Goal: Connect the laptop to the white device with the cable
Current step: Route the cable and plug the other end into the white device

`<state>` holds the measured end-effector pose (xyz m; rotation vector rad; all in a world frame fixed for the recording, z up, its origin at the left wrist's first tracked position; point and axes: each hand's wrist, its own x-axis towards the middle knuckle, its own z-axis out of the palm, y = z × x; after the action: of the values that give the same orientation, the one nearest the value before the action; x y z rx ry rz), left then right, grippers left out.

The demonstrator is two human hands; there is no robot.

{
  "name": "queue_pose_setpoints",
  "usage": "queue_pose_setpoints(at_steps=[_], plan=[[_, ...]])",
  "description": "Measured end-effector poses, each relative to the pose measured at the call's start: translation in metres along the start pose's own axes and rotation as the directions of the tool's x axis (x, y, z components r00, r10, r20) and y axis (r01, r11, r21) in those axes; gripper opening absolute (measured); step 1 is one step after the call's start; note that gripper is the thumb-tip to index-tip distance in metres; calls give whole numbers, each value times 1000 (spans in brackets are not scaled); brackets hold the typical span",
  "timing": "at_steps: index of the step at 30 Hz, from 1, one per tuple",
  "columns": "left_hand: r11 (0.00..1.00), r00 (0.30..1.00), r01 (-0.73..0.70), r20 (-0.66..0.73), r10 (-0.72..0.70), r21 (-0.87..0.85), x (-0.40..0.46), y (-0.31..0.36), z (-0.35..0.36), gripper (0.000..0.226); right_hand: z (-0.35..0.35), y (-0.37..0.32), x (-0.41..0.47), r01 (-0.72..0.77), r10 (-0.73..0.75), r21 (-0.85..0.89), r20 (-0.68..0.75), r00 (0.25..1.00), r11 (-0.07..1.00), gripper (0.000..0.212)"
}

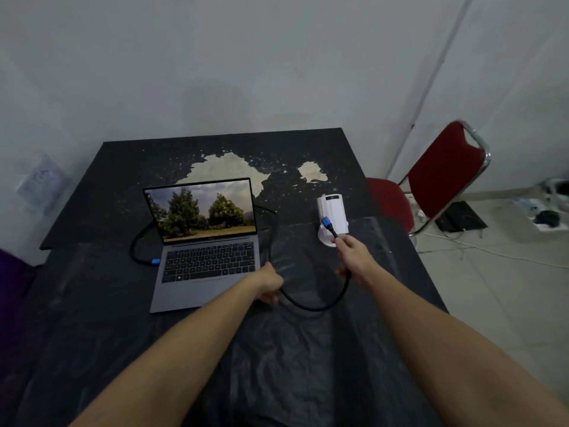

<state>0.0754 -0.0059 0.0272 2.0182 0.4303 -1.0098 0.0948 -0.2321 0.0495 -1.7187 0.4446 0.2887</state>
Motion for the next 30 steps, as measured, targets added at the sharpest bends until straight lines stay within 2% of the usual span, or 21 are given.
queue_pose_setpoints(at_steps=[2,5,8,10,12,13,15,17,21,23,26,30], plan=[[991,998,34,-61,-26,129,7,16,-4,26,-10,6,17,-14,12,41,66,998,999,17],[969,986,51,-169,-10,241,24,42,-14,23,-23,15,41,-78,64,101,136,989,992,22],[976,983,-16,-174,55,218,52,75,-12,26,-36,23,66,-156,129,135,188,974,978,29],[986,974,-79,-199,109,150,66,97,-6,19,-40,28,78,-200,163,166,214,963,966,36],[989,957,-133,-251,144,60,84,119,3,17,-43,32,89,-250,196,211,249,949,945,27],[987,951,-160,-268,156,8,95,130,7,22,-44,35,94,-283,220,233,264,939,930,25],[977,946,-198,-277,171,-75,112,146,13,44,-46,41,103,-329,253,270,280,926,905,40],[972,948,-208,-266,173,-109,130,160,19,66,-49,44,111,-353,248,310,330,911,883,43],[961,960,-213,-220,173,-176,150,182,28,69,-59,46,121,-465,280,324,480,831,824,31],[952,960,-213,-229,162,-221,158,189,29,72,-63,46,123,-499,295,327,509,808,802,36],[949,961,-204,-233,148,-240,166,193,33,84,-64,47,125,-515,311,346,499,809,784,46],[944,954,-216,-260,150,-250,176,187,43,92,-65,49,128,-519,281,422,507,815,744,33]])
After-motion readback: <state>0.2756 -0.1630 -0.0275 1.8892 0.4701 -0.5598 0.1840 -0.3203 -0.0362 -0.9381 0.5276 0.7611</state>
